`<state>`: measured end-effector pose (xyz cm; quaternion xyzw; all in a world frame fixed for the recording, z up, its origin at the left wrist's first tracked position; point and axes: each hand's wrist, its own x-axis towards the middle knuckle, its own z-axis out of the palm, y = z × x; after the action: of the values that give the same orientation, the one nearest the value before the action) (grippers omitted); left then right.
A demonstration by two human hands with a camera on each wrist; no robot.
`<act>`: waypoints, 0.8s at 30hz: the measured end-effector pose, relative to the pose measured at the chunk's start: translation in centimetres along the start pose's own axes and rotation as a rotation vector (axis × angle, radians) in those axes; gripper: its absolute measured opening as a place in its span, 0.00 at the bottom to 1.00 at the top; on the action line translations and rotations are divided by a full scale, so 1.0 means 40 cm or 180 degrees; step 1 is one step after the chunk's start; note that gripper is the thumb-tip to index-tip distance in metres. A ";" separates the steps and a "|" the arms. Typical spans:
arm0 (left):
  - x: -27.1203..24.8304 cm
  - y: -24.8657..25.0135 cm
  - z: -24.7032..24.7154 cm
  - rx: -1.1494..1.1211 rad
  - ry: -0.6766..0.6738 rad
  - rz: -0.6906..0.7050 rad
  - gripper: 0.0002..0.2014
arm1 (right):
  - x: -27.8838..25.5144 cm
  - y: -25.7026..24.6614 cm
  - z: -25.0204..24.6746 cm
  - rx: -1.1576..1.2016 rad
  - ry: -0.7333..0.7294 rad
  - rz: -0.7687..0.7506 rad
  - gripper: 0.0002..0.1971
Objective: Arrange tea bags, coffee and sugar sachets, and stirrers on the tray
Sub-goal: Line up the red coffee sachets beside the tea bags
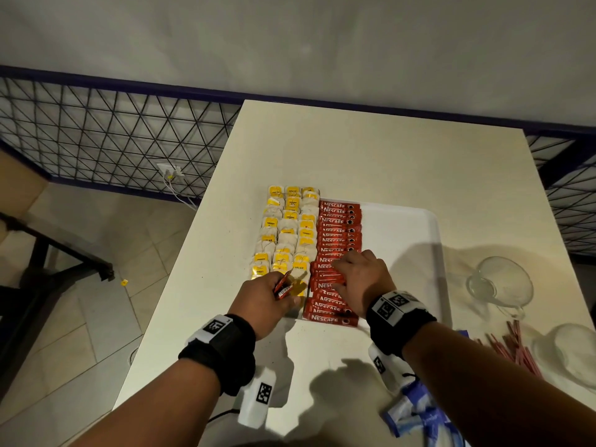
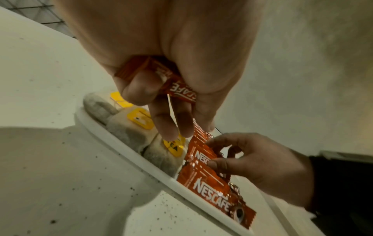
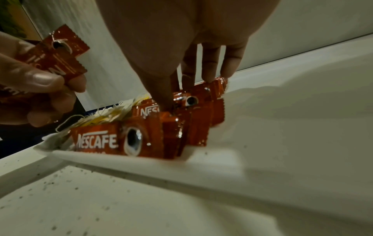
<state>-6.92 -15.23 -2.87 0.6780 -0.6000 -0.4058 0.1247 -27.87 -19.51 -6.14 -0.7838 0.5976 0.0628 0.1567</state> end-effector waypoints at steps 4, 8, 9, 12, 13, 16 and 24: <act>0.007 0.031 0.028 0.0169 -0.0231 0.0218 0.07 | 0.000 -0.001 -0.001 0.0084 0.0046 0.0074 0.24; 0.015 0.060 0.051 0.0385 -0.0318 0.0450 0.09 | 0.002 0.004 -0.002 0.0163 0.0026 0.0065 0.25; 0.019 0.064 0.053 0.0457 -0.0299 0.0495 0.10 | 0.001 0.004 -0.004 0.0209 0.0036 0.0046 0.25; 0.036 0.072 0.051 0.0507 -0.0218 0.0527 0.11 | -0.012 0.008 -0.013 0.0345 0.0066 -0.0005 0.25; 0.041 0.073 0.049 0.0516 -0.0204 0.0515 0.11 | -0.019 0.012 -0.015 0.0417 0.0110 -0.0036 0.23; 0.056 0.074 0.044 0.0543 -0.0206 0.0459 0.11 | -0.046 0.037 -0.023 0.0713 0.0195 -0.0108 0.14; 0.094 0.092 0.054 0.0782 -0.0322 0.0588 0.14 | -0.085 0.060 -0.022 0.0548 -0.0430 -0.0422 0.28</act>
<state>-11.24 -18.87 -3.36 0.6088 -0.7104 -0.3498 0.0472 -31.21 -17.23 -4.77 -0.7992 0.5358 0.0535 0.2671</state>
